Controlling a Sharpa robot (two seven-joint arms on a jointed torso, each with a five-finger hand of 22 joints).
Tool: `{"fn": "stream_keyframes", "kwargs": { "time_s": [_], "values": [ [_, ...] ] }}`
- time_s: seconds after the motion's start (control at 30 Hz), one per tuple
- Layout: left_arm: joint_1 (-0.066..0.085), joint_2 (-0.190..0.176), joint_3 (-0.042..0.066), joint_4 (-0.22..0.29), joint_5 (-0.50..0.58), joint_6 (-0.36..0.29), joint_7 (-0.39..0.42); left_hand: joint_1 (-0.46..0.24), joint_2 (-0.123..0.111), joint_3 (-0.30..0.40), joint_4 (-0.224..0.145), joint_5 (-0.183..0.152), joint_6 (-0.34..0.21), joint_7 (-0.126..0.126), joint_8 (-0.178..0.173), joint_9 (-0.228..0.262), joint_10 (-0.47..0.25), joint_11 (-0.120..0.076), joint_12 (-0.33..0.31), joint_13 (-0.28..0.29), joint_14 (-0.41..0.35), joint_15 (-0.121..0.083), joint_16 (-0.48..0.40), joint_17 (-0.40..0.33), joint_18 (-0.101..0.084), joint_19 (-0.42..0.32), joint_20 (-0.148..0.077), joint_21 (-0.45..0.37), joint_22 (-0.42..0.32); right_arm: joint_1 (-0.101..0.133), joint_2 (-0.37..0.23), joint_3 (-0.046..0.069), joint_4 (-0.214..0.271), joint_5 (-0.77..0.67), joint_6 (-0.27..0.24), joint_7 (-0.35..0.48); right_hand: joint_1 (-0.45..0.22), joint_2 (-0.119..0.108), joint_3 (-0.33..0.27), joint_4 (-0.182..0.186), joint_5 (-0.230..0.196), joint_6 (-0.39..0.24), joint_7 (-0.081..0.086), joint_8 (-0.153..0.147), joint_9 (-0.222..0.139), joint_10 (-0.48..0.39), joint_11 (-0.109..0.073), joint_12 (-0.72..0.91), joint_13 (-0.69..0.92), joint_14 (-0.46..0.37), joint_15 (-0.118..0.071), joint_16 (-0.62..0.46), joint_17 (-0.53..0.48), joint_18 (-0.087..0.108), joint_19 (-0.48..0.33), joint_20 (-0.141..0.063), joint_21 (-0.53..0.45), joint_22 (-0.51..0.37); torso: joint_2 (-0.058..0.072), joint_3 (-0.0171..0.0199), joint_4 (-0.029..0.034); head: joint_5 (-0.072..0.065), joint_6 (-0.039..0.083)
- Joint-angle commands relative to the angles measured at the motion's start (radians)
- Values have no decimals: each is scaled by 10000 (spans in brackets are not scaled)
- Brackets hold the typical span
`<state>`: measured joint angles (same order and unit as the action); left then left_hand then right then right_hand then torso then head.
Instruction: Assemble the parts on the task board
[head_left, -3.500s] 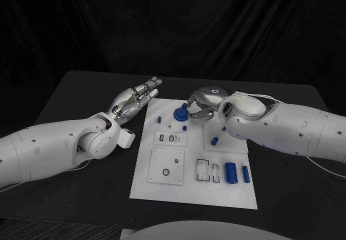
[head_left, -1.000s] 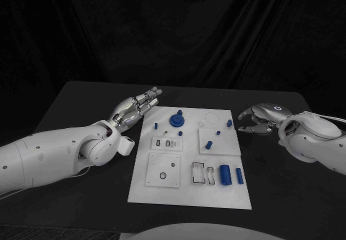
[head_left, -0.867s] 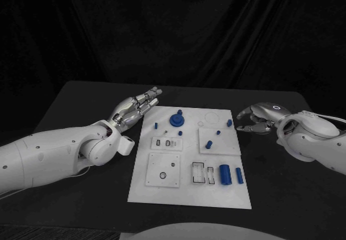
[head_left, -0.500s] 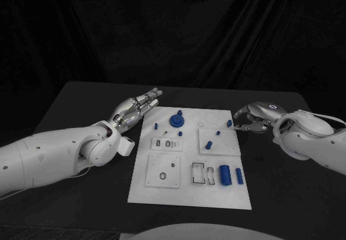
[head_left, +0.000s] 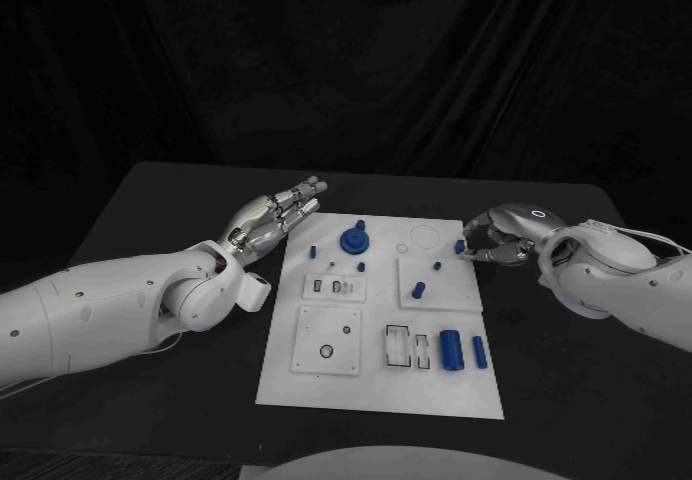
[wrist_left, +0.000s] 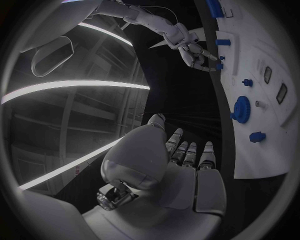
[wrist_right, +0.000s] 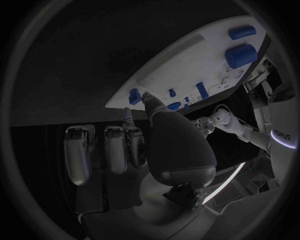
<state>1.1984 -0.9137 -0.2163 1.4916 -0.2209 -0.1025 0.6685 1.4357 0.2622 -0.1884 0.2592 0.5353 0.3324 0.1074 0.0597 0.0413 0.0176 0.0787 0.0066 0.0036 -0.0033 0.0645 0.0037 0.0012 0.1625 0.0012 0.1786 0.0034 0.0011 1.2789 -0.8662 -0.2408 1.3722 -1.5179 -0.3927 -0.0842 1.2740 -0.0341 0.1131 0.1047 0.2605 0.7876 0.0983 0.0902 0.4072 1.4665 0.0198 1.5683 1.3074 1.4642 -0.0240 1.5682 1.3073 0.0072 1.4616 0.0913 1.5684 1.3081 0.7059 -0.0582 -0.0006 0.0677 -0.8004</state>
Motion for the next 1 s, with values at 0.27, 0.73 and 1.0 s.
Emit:
{"fn": "stream_keyframes", "kwargs": {
  "time_s": [0.27, 0.73, 1.0],
  "values": [
    [-14, 43, 8, -2, -10, 201, 101, 106, 4, 92, -27, 60, 65, 76, 70, 13, 41, 93, 1, 32, 33, 96, -37, -12, 172, -12, 108, -34, -11, -40, 131, 8, -168, 9, -157, 35, 6, 31, -18, -2, -50, -70, 1, 5, 113, 1043, 30, 25, 2634, 1066, 2, 26, 2635, -72, 1092, -33, 24, 2627, -2, 1, -1, 45, -85],
    [-19, 61, 8, -17, -10, 240, 80, 109, 3, 105, -40, 62, 68, 84, 74, 13, 57, 104, 5, 36, 33, 105, -37, -12, 171, -12, 115, -34, -11, -98, 335, 10, -364, 9, -180, 89, -56, 85, -21, 55, -13, -41, 14, 38, 211, 1043, 42, 25, 2634, 1066, 12, 26, 2635, -72, 1092, -25, 24, 2627, -8, -2, 1, 57, -77],
    [-21, 68, 8, -27, -10, 262, 59, 110, 1, 109, -44, 62, 60, 88, 73, 12, 54, 107, 4, 34, 33, 108, -37, -12, 171, -12, 118, -34, -11, -137, 425, 11, -455, 9, -189, 144, -39, 106, -6, 49, 35, -4, 12, 65, 263, 1043, 42, 25, 2634, 1066, 15, 26, 2635, -72, 1092, -21, 24, 2627, -7, -4, -5, 58, -122]
  ]
}}
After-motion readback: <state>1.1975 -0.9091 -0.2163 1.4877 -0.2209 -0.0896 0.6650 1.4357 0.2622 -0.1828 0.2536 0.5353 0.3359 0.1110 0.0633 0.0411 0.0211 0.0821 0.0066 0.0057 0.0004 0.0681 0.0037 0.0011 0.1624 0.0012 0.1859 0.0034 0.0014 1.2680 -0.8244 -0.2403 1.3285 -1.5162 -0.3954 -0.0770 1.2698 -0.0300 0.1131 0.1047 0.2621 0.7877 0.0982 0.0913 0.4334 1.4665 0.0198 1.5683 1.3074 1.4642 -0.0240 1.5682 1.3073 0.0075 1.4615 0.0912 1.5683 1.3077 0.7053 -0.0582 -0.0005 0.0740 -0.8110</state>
